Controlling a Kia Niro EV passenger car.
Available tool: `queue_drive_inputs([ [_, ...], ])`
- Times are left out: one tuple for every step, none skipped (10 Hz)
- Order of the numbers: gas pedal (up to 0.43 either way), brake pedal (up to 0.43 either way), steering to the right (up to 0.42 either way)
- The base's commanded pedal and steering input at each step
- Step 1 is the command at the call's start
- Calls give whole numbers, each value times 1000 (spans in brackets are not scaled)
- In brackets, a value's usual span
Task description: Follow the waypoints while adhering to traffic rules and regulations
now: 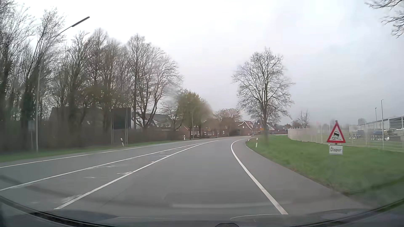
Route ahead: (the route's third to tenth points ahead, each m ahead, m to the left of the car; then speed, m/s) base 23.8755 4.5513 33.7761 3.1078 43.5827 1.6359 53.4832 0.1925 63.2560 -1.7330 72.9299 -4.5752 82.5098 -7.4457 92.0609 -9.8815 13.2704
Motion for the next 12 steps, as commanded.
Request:
queue_drive_inputs([
  [39,0,7],
  [47,0,8],
  [47,0,8],
  [47,0,8],
  [47,0,9],
  [47,0,9],
  [47,0,10],
  [47,0,11],
  [47,0,12],
  [59,0,12],
  [59,0,11],
  [79,0,11],
])
